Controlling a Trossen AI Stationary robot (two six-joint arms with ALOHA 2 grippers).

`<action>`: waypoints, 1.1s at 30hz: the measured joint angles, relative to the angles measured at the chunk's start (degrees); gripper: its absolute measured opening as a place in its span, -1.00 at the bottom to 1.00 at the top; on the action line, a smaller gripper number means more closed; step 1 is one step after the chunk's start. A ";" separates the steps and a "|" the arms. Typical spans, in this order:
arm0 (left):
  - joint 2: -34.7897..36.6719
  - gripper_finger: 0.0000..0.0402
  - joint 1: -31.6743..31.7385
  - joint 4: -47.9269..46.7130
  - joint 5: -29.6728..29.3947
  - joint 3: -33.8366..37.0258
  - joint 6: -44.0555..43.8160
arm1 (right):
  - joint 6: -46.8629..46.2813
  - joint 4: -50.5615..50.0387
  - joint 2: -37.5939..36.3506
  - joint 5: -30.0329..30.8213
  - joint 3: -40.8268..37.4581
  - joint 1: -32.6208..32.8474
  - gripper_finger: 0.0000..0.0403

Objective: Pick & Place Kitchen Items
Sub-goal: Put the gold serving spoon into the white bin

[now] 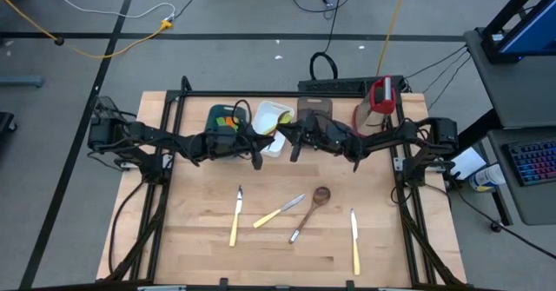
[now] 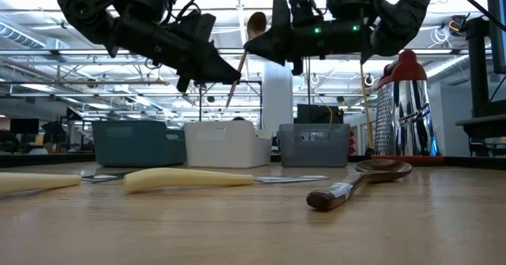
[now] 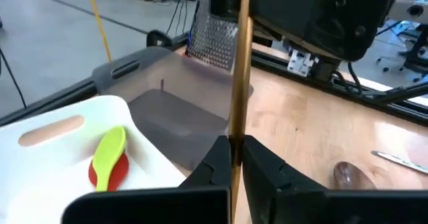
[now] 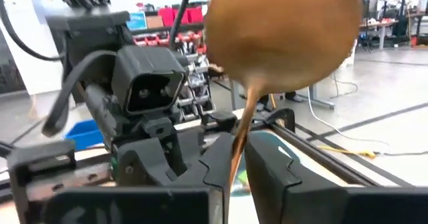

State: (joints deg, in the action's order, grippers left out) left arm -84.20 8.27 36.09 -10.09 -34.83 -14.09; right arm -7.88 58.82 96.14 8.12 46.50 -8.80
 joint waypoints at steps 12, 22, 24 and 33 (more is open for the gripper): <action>0.26 -0.98 3.70 -6.90 0.65 -0.08 -13.79 | -0.33 -12.45 0.09 -0.69 -0.07 -1.10 -0.44; 0.59 -0.97 10.50 -16.88 18.10 -1.37 -25.97 | 1.34 -13.68 0.07 -0.76 -0.07 -0.80 -0.34; 0.59 -0.96 11.74 -21.90 21.42 -3.28 -27.25 | 1.61 -14.24 0.07 -0.76 -0.07 -0.82 -0.35; 0.59 -0.92 15.73 -51.32 28.42 -15.08 -25.45 | 1.72 -14.59 0.07 -0.74 -0.07 -0.85 -0.34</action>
State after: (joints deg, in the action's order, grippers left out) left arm -83.61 24.00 -15.23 18.33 -49.91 -39.54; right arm -6.16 44.23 96.20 7.38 46.44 -9.65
